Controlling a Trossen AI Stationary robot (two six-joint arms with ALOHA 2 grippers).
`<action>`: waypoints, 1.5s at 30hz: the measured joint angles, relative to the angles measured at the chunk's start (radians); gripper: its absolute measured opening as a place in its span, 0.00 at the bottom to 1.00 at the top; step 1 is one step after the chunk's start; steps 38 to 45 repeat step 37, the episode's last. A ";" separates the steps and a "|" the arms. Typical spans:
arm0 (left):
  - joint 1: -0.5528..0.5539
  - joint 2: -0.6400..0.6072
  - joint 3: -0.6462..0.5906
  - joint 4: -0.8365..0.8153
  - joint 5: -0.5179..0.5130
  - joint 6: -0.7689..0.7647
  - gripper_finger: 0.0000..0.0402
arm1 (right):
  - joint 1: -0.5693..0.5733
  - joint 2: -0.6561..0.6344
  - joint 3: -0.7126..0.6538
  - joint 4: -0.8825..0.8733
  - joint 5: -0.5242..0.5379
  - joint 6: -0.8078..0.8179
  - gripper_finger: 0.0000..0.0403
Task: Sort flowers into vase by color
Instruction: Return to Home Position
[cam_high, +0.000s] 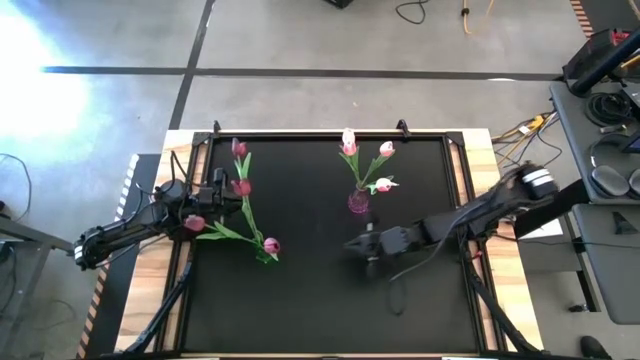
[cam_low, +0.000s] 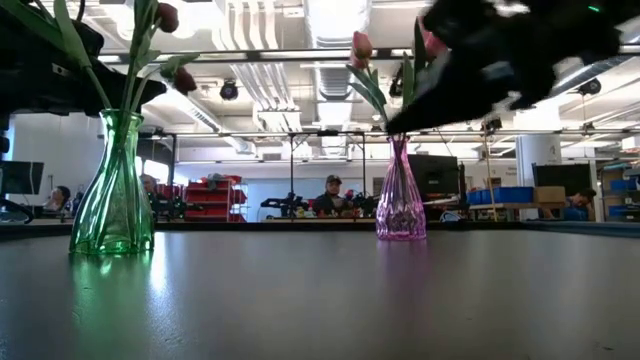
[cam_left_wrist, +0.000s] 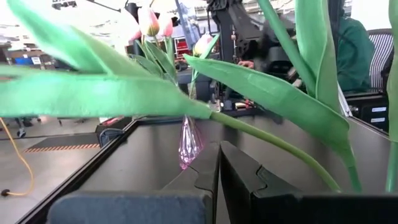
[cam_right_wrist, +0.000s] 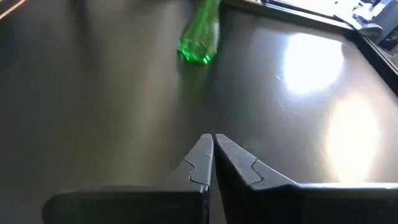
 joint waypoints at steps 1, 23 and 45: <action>0.000 0.000 0.000 0.000 0.000 0.002 0.00 | 0.000 -0.049 -0.055 0.014 -0.006 0.006 0.02; 0.001 -0.001 0.000 0.001 -0.004 -0.007 0.00 | -0.023 -1.392 -0.714 -0.261 -0.020 -0.072 0.02; 0.001 -0.001 0.000 -0.001 -0.062 0.005 0.00 | -0.034 -1.502 -0.711 -0.273 0.095 -0.174 0.02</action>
